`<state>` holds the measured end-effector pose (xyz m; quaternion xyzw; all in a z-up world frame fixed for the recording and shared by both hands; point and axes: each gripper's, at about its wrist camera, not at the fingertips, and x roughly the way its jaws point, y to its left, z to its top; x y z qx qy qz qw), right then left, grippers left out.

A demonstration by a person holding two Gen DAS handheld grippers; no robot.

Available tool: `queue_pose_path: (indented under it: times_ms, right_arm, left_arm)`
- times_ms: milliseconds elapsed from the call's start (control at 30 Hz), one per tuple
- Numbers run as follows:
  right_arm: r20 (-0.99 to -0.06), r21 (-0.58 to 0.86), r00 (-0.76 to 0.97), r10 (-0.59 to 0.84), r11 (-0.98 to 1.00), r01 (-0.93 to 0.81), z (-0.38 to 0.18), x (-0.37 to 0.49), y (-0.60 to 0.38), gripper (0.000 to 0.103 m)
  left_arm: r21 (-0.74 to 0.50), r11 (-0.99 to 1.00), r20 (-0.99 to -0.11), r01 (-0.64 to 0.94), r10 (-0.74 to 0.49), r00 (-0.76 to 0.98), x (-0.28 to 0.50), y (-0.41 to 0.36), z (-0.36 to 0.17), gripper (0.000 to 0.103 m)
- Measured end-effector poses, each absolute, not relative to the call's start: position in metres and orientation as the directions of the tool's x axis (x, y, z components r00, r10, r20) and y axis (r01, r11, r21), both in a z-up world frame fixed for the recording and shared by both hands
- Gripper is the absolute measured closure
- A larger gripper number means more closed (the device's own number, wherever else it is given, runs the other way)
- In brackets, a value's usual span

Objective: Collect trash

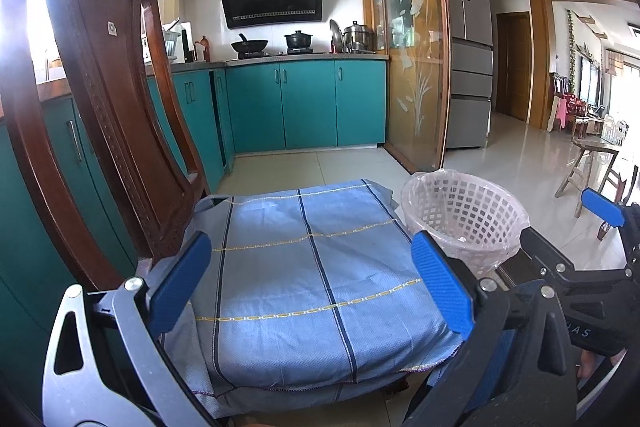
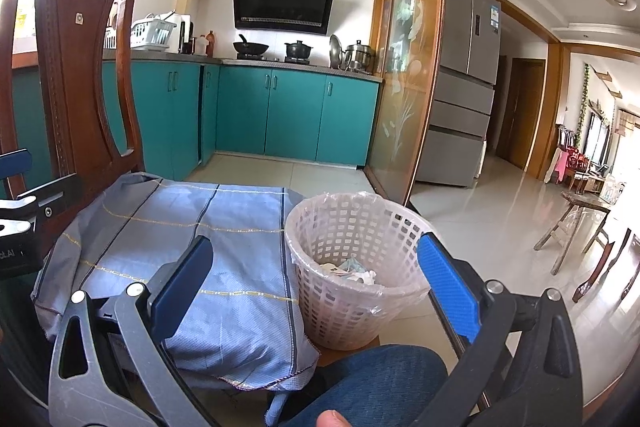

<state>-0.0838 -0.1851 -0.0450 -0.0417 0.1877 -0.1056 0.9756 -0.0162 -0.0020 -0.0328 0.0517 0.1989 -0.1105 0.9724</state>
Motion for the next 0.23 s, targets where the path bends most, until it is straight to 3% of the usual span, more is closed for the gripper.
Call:
queue_pose_path:
  times_ms: [233]
  right_arm:
    - [-0.326,-0.177,0.923,-0.204,0.972,0.152,-0.033,-0.082,-0.167,0.003]
  left_arm:
    - [0.184,0.964,-0.454,0.193,-0.091,0.887,0.026,0.004,-0.055,0.003]
